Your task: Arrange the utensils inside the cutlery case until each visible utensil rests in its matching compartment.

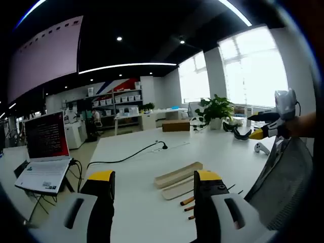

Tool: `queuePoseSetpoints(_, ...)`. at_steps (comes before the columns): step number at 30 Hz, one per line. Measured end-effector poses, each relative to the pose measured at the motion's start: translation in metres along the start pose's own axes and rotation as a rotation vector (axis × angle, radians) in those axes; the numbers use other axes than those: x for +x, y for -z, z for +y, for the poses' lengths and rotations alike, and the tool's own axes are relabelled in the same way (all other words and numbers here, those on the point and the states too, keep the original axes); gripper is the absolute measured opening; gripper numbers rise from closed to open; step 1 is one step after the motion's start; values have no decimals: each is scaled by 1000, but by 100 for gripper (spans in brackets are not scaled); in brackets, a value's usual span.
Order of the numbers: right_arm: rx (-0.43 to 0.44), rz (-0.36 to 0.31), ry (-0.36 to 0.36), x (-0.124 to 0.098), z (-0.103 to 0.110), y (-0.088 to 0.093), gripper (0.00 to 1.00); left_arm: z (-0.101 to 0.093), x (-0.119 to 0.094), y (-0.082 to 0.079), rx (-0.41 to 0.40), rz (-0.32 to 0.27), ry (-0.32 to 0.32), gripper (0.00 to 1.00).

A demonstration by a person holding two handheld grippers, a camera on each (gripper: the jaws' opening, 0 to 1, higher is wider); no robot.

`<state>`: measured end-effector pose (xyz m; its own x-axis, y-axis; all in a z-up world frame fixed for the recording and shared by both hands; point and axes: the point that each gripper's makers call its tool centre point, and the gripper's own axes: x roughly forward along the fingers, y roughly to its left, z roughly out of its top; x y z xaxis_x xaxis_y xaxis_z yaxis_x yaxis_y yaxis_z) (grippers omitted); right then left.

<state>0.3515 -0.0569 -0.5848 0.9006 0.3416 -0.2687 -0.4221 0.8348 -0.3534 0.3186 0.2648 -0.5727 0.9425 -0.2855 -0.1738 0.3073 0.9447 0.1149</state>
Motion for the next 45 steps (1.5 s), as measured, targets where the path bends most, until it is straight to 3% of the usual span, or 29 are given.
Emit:
queuePoseSetpoints(2,-4,-3,1,0,0,-1,62,-9,0,-10,-35,-64,55,69)
queuePoseSetpoints(5,0,-2,1,0,0,-1,61,-7,1,-6,5,-29,34,71)
queuePoseSetpoints(15,3,-21,-3,0,0,-4,60,0,3,-2,-4,-19,16,74)
queuePoseSetpoints(22,14,-17,-13,1,2,-3,59,5,4,-2,2,-24,-7,78)
queuePoseSetpoints(26,-13,-5,-11,2,2,-1,63,6,4,-1,3,-22,-10,80)
queuePoseSetpoints(31,-14,-12,-25,3,4,-3,61,11,4,-6,1,-53,-37,92)
queuePoseSetpoints(38,-9,-8,-31,4,5,-3,61,17,4,-7,-6,-59,-66,100)
queuePoseSetpoints(45,-4,-9,-32,4,4,-4,61,17,5,-8,-1,-59,-70,100)
